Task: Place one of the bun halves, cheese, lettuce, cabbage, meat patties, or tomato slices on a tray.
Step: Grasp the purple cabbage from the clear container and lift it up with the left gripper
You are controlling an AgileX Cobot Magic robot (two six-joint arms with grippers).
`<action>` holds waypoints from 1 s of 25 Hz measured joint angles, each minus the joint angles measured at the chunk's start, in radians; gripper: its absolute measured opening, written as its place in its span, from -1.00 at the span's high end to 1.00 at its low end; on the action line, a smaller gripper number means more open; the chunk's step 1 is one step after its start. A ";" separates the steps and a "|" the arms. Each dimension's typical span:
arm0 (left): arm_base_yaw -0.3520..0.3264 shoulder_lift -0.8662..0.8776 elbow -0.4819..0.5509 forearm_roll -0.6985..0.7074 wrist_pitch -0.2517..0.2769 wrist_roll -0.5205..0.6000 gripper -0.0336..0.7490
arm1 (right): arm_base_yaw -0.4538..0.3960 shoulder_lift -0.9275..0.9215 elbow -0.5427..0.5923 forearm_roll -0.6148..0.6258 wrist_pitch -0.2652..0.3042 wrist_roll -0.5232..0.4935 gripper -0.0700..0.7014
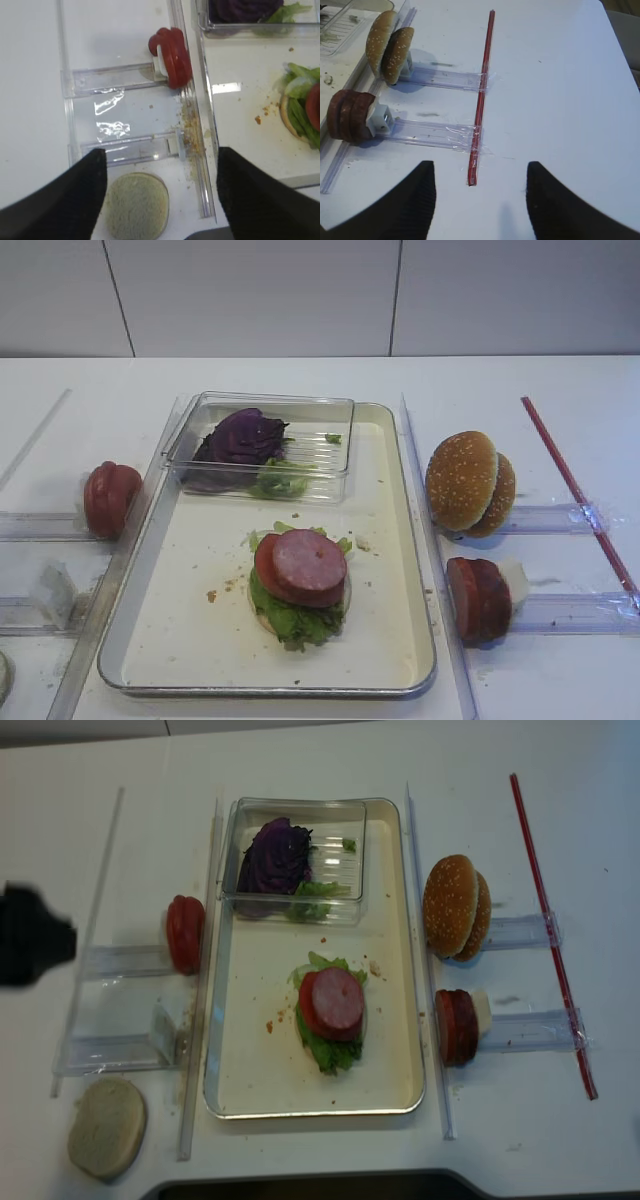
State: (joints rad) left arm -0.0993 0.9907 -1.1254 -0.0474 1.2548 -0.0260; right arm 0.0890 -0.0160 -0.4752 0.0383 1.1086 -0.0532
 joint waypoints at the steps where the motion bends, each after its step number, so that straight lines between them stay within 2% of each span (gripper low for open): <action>1: 0.000 0.054 -0.040 0.004 0.000 0.000 -0.22 | 0.000 0.000 0.000 0.000 0.000 0.000 -0.29; 5: 0.000 0.219 -0.158 0.009 -0.002 0.000 -0.31 | 0.000 0.000 0.000 0.000 0.000 0.000 -0.29; 10: -0.005 0.368 -0.251 -0.009 -0.003 0.017 -0.32 | 0.000 0.000 0.000 0.000 0.000 0.000 -0.29; 19: -0.168 0.613 -0.441 -0.017 -0.006 0.042 -0.32 | 0.000 0.000 0.000 0.000 0.000 0.000 -0.29; 25: -0.232 0.778 -0.529 -0.019 -0.011 0.042 -0.32 | 0.000 0.000 0.000 0.000 0.000 0.000 -0.29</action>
State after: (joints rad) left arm -0.3312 1.7683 -1.6547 -0.0664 1.2442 0.0156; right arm 0.0890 -0.0160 -0.4752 0.0383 1.1086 -0.0532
